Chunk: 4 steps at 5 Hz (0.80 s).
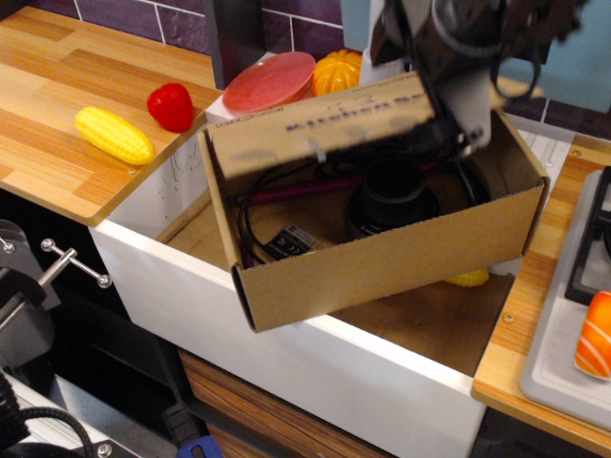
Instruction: Open brown1fbox flap
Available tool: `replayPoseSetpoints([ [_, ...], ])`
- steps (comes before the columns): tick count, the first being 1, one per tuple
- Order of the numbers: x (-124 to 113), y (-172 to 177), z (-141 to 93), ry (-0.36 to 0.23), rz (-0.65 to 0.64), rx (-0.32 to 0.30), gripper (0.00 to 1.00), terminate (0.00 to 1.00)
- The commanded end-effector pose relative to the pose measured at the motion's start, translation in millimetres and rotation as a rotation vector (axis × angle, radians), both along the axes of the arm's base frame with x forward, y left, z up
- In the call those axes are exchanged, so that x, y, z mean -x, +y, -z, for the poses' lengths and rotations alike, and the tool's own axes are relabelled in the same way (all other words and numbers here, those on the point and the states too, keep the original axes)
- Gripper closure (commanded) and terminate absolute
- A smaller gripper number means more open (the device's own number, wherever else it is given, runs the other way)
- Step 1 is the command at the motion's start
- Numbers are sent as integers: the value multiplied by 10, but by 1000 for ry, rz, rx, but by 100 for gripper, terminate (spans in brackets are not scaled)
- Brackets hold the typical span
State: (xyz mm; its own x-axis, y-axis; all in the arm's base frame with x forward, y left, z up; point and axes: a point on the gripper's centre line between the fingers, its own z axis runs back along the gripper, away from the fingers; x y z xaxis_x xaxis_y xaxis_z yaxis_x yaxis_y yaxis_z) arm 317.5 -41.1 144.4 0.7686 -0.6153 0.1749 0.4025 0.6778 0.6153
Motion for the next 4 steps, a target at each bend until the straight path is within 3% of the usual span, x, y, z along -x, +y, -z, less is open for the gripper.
replayPoseSetpoints([
  [1, -266, 234, -542, -119, 39, -87, 0, 0],
  [2, -438, 328, -651, -122, 90, -121, 0, 0],
  [4, -736, 508, -737, -184, 165, -166, 0, 0],
])
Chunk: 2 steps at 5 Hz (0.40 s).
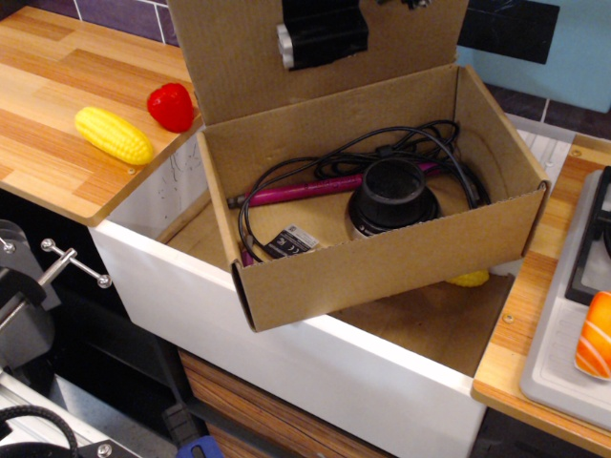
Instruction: Open brown1fbox flap
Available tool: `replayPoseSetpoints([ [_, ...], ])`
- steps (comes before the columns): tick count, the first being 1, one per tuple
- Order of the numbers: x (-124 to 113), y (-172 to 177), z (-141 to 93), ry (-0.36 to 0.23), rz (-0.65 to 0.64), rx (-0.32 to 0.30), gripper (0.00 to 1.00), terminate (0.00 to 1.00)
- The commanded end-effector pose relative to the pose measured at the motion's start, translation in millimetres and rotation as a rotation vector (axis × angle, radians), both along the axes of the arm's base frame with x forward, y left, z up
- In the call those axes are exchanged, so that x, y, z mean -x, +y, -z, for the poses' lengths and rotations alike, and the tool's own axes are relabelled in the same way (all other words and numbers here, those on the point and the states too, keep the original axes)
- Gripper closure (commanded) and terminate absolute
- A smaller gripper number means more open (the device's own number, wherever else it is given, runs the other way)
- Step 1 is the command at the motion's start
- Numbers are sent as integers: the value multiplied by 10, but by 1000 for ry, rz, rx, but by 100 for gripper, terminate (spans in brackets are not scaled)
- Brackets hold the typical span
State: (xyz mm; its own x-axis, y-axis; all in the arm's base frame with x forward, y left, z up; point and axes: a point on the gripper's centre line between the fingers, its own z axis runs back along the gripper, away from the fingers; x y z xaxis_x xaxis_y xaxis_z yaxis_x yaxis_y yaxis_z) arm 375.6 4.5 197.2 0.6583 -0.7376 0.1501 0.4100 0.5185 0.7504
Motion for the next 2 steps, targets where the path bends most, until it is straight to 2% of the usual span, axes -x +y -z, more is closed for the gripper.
replayPoseSetpoints([
  [1, -257, 135, -183, -131, 76, -39, 0, 0],
  [2, -365, 219, -184, -167, 99, -53, 0, 100],
])
